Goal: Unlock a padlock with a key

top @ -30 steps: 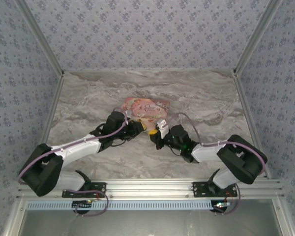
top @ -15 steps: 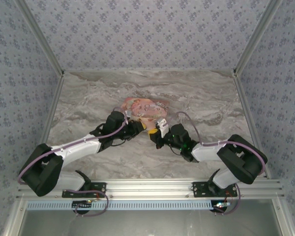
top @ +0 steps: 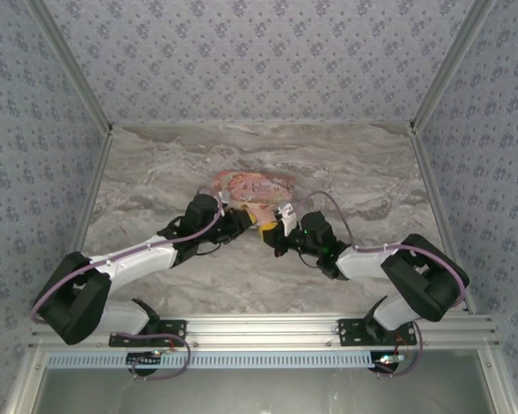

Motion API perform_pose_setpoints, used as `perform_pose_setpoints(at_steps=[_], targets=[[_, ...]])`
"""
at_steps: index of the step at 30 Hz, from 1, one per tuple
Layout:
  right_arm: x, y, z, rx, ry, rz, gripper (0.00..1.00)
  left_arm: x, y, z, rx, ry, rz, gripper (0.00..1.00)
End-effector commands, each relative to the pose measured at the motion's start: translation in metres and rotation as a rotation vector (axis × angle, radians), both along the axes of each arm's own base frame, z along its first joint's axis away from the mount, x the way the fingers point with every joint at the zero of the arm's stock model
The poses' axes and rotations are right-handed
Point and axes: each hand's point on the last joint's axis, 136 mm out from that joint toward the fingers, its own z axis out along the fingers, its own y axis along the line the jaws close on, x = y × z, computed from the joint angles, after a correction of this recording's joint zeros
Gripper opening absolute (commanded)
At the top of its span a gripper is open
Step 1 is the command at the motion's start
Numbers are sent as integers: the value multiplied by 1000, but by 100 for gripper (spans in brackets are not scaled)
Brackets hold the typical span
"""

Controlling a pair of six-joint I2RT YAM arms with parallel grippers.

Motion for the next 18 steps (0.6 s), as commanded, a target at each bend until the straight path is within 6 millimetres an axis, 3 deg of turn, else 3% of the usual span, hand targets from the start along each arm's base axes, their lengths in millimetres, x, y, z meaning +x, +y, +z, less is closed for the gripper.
perform_pose_setpoints(at_steps=[1,10,18], targets=[[16,15,52,128,-111,13,0,-23,-24,25,-100,6,-148,15],[16,15,65,180,-70,84,0,-24,-21,20,-66,-3,-155,15],[20,13,53,131,-46,68,0,-24,-21,20,-64,-6,-157,15]])
